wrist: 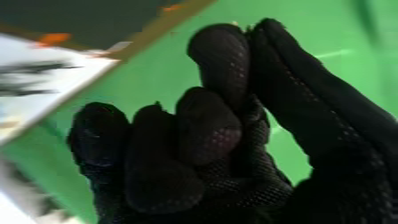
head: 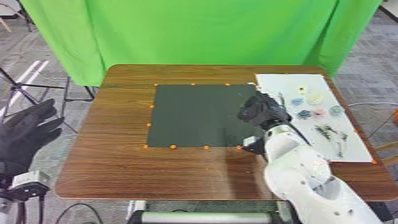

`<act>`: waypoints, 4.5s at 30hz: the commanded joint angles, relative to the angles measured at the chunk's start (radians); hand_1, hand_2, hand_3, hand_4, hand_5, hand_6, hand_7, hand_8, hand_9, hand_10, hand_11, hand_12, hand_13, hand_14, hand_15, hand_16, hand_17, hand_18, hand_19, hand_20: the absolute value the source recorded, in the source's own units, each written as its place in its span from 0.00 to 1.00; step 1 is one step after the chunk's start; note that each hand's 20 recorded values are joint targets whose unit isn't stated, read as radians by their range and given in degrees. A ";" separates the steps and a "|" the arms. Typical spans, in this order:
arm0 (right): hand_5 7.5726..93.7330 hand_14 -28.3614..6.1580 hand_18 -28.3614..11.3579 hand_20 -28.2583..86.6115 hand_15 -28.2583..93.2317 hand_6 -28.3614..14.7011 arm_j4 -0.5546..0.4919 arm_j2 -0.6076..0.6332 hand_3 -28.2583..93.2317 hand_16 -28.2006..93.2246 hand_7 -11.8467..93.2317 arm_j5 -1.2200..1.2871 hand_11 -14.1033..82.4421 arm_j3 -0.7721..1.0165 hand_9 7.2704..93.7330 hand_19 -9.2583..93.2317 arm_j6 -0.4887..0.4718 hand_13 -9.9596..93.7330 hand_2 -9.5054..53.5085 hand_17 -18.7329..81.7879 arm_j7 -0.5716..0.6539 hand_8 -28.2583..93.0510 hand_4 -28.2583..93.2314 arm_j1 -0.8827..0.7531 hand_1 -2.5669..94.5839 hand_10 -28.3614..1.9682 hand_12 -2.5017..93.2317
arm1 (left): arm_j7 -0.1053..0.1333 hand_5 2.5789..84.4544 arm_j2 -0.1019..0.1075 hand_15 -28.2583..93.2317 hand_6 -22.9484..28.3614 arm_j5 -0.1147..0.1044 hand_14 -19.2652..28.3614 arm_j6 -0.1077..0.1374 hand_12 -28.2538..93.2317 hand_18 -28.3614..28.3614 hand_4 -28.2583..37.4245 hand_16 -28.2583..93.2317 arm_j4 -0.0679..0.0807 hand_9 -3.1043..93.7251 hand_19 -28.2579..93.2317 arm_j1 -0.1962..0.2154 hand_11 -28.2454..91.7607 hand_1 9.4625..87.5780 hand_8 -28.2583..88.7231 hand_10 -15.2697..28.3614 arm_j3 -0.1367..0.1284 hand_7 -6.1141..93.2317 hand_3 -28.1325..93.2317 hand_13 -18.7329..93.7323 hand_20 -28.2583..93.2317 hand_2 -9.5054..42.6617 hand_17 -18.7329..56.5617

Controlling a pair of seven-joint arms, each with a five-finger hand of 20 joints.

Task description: Arrange flowers

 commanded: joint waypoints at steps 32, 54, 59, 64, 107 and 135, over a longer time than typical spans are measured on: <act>0.93 0.57 0.11 0.84 0.91 0.70 0.335 -0.405 0.94 0.56 0.53 -0.172 0.77 -0.253 0.94 1.00 -0.353 0.91 0.27 0.68 -0.032 0.20 0.11 0.144 0.32 0.64 0.54 | -0.012 0.30 0.033 0.47 0.48 0.010 0.68 0.002 0.38 0.84 0.05 0.25 0.020 0.26 0.57 -0.048 0.41 0.23 0.14 0.58 0.092 0.30 0.81 0.34 0.31 0.08 0.13; 0.95 0.56 0.11 0.83 0.91 0.68 0.363 -0.418 0.85 0.56 0.49 -0.062 0.74 -0.257 0.95 1.00 -0.364 0.91 0.35 0.68 -0.025 0.19 0.02 0.152 0.24 0.62 0.52 | -0.035 0.30 0.048 0.47 0.48 0.005 0.68 -0.001 0.38 0.84 0.05 0.25 0.030 0.26 0.57 -0.066 0.41 0.23 0.14 0.58 0.105 0.30 0.81 0.34 0.31 0.09 0.13; 0.93 0.55 0.11 0.83 0.90 0.66 0.345 -0.395 0.85 0.56 0.49 -0.088 0.74 -0.270 0.93 1.00 -0.341 0.89 0.37 0.66 -0.025 0.19 0.02 0.161 0.23 0.61 0.53 | -0.031 0.30 0.043 0.48 0.48 0.004 0.68 -0.001 0.38 0.84 0.05 0.25 0.032 0.26 0.57 -0.069 0.41 0.23 0.14 0.58 0.109 0.30 0.81 0.34 0.31 0.09 0.13; 0.91 0.53 0.11 0.82 0.91 0.65 0.308 -0.356 0.85 0.56 0.50 -0.080 0.75 -0.252 0.90 1.00 -0.338 0.87 0.35 0.63 -0.028 0.19 0.03 0.164 0.24 0.58 0.53 | -0.014 0.30 0.025 0.48 0.48 0.006 0.68 0.010 0.38 0.84 0.05 0.25 0.023 0.26 0.57 -0.044 0.42 0.23 0.14 0.58 0.096 0.30 0.81 0.34 0.31 0.09 0.13; 0.58 0.44 0.15 0.72 0.91 0.53 0.007 0.369 0.77 0.53 0.60 -0.084 0.80 0.473 0.62 0.98 -0.344 0.68 0.00 0.47 0.245 0.11 0.00 -0.327 0.31 0.46 0.54 | 0.015 0.31 -0.012 0.48 0.48 0.010 0.68 0.012 0.37 0.84 0.05 0.25 0.013 0.26 0.58 -0.014 0.42 0.23 0.14 0.58 0.075 0.30 0.82 0.35 0.31 0.09 0.14; 0.64 0.48 0.14 0.71 0.90 0.59 0.159 0.316 0.81 0.52 0.60 -0.042 0.79 0.405 0.68 0.99 -0.359 0.72 0.00 0.51 0.195 0.11 0.00 -0.321 0.33 0.49 0.53 | 0.011 0.31 -0.022 0.48 0.48 0.010 0.68 0.018 0.37 0.84 0.05 0.25 0.010 0.26 0.58 -0.010 0.42 0.23 0.14 0.58 0.083 0.30 0.82 0.35 0.31 0.09 0.14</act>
